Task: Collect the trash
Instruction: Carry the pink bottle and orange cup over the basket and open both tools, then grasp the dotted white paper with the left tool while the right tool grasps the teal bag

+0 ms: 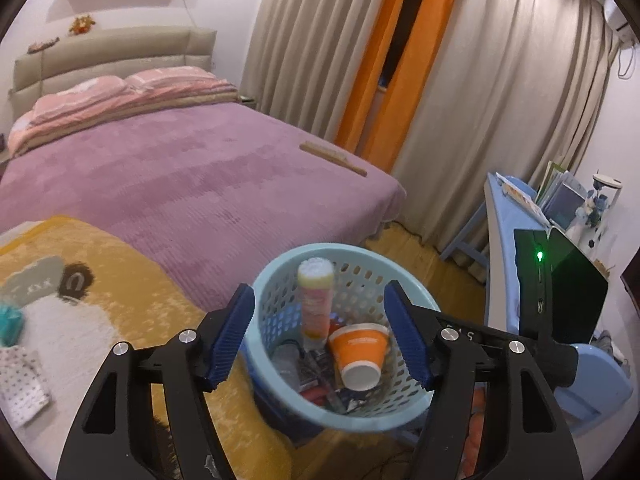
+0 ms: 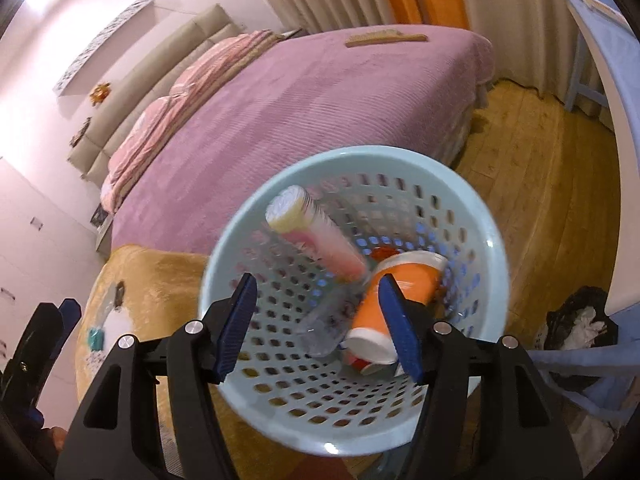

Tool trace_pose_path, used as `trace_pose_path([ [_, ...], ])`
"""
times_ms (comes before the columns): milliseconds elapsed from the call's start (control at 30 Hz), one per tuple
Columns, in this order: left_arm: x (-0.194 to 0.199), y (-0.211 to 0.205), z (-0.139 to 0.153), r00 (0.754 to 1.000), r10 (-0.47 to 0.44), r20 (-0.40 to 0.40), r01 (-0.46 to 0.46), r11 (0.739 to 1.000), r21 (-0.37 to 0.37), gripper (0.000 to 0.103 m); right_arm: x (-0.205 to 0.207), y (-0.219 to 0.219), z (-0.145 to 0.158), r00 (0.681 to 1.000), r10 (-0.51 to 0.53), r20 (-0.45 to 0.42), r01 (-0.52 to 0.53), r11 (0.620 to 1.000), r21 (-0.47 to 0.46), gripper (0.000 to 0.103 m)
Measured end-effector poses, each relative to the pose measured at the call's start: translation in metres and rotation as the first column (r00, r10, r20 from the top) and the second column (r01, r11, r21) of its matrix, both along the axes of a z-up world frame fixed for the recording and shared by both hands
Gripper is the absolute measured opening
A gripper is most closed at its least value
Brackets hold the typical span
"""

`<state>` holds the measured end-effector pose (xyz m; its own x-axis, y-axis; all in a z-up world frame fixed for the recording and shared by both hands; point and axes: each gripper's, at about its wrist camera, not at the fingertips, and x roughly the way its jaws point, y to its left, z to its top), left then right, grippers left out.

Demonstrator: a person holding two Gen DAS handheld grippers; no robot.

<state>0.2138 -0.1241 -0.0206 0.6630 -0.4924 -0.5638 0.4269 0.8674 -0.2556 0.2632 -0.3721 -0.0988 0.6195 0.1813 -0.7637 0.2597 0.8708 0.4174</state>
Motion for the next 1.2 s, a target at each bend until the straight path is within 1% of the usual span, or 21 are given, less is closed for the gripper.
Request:
trace_pose_path([
  [167,-0.019,0.028,0.013,0.999,0.043,0.030,-0.043,0.999,-0.017,0.066,-0.008,0.040,0.024,0.995,0.083,0.053,-0.082,0.996,-0.022,0.060],
  [267,-0.031,0.052,0.019,0.995,0.089,0.046,-0.088,0.996,-0.026,0.066,-0.012,0.065,0.036,0.986,0.141,0.085,-0.138,0.990,-0.039,0.064],
  [367,-0.040,0.080,0.023,0.988,0.147,0.051,-0.146,0.989,-0.033,0.066,-0.014,0.092,0.045,0.975,0.196,0.105,-0.190,0.980,-0.062,0.065],
  [467,-0.049,0.109,0.023,0.976,0.212,0.054,-0.210,0.977,-0.031,0.066,-0.015,0.119,0.048,0.958,0.262,0.117,-0.254,0.964,-0.080,0.066],
  [533,-0.052,0.131,0.021,0.963,0.264,0.049,-0.263,0.964,-0.026,0.066,-0.015,0.139,0.049,0.945,0.303,0.124,-0.294,0.952,-0.089,0.066],
  [700,-0.054,0.185,0.015,0.933,0.359,0.015,-0.358,0.933,-0.029,0.066,-0.016,0.186,0.048,0.912,0.393,0.120,-0.379,0.917,-0.123,0.066],
  [767,-0.054,0.203,0.010,0.923,0.385,0.007,-0.385,0.923,-0.017,0.066,-0.015,0.199,0.046,0.902,0.416,0.113,-0.402,0.907,-0.127,0.066],
  [833,-0.053,0.218,0.004,0.918,0.397,-0.005,-0.397,0.918,0.006,0.066,-0.015,0.212,0.043,0.892,0.440,0.105,-0.427,0.896,-0.124,0.066],
  [900,-0.051,0.232,-0.003,0.910,0.415,-0.015,-0.414,0.910,0.037,0.068,-0.014,0.221,0.041,0.887,0.452,0.100,-0.438,0.889,-0.131,0.066],
  [967,-0.047,0.245,-0.013,0.900,0.434,-0.028,-0.432,0.899,0.068,0.072,-0.013,0.229,0.039,0.883,0.459,0.098,-0.444,0.884,-0.145,0.066],
  [1067,-0.038,0.255,-0.027,0.894,0.445,-0.052,-0.438,0.892,0.107,0.074,-0.012,0.241,0.037,0.881,0.462,0.104,-0.438,0.878,-0.194,0.066],
  [1100,-0.033,0.259,-0.031,0.892,0.448,-0.057,-0.439,0.890,0.119,0.076,-0.012,0.246,0.037,0.875,0.472,0.105,-0.445,0.871,-0.208,0.066],
  [1133,-0.029,0.261,-0.035,0.894,0.444,-0.064,-0.434,0.892,0.126,0.081,-0.011,0.249,0.038,0.871,0.480,0.106,-0.451,0.866,-0.215,0.066],
  [1200,-0.020,0.263,-0.044,0.894,0.440,-0.082,-0.425,0.892,0.153,0.082,-0.009,0.258,0.037,0.861,0.497,0.105,-0.465,0.855,-0.231,0.066],
])
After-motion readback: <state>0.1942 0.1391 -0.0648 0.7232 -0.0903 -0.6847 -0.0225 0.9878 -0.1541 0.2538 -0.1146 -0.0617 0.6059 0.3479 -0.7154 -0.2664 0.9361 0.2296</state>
